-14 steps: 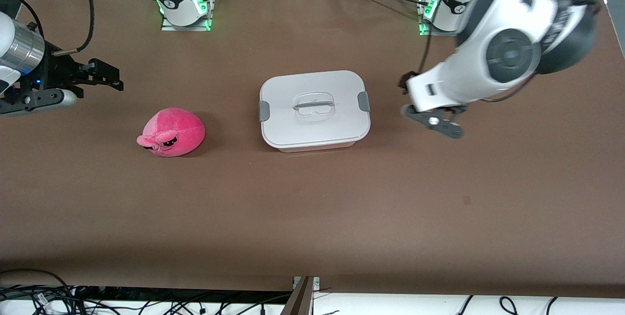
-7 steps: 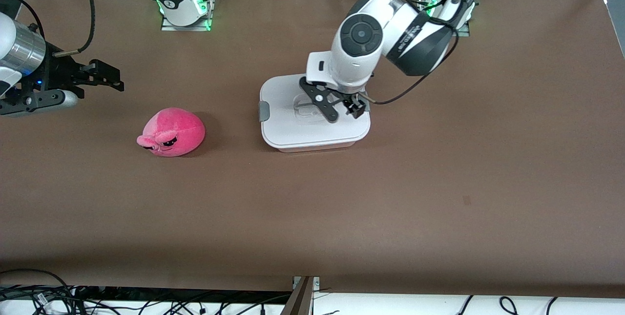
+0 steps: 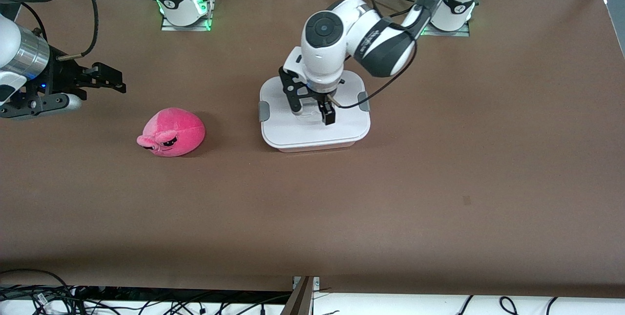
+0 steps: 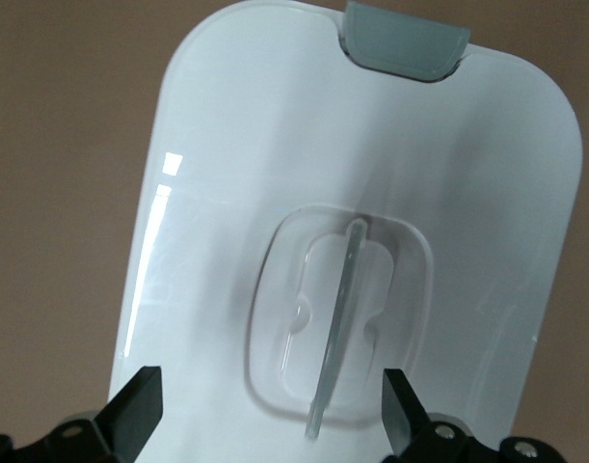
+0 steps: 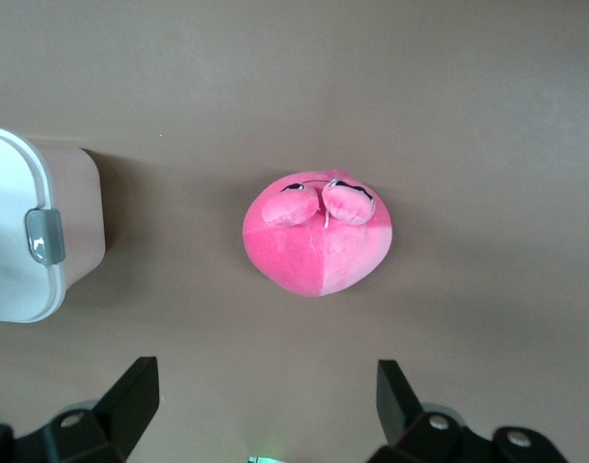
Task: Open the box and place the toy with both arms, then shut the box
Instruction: 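Lower the left gripper onto the lid handle and grasp it, then lift the lid off with the left gripper while the right gripper grasps the toy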
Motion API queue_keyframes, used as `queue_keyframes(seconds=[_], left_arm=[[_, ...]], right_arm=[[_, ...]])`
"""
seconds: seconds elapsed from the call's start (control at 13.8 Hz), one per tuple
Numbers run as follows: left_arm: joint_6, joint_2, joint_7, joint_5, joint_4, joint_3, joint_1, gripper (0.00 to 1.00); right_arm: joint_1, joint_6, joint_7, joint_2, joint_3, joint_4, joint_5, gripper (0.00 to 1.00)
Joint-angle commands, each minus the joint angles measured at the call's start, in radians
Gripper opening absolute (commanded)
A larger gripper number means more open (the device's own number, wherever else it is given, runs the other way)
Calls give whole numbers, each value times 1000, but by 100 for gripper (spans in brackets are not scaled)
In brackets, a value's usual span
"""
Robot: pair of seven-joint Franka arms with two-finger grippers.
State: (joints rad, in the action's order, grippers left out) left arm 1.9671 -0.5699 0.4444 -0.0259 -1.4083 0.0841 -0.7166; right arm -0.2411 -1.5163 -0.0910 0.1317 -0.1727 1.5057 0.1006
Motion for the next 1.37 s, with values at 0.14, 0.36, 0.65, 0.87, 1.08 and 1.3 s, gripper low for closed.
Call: queue_keyframes(seconds=[0.14,0.36,0.65,0.87,1.08,1.3], left_arm=[[21,-31,17,-55,-1,-15,-41,100],[13,-28,29,-60,-3,-15,-40,100],[-14,-22,27,-62,-1,-15,-53,0],[-39,-18,25,-62,6,-15,-55,0],[-50,-13,25,-62,12,-12,-58,0],[-85,14,23,-62,15,-10,-60,0]], right_arm=[[-3,-10,14,-7,1,17,-6,100],[-3,-50,14,-7,1,63,-6,100],[-4,-129,14,-7,1,139,-7,100],[-4,-201,13,-7,1,209,-7,100],[-4,-338,13,-9,1,322,-9,100],[-4,-479,14,-6,2,439,-7,100]])
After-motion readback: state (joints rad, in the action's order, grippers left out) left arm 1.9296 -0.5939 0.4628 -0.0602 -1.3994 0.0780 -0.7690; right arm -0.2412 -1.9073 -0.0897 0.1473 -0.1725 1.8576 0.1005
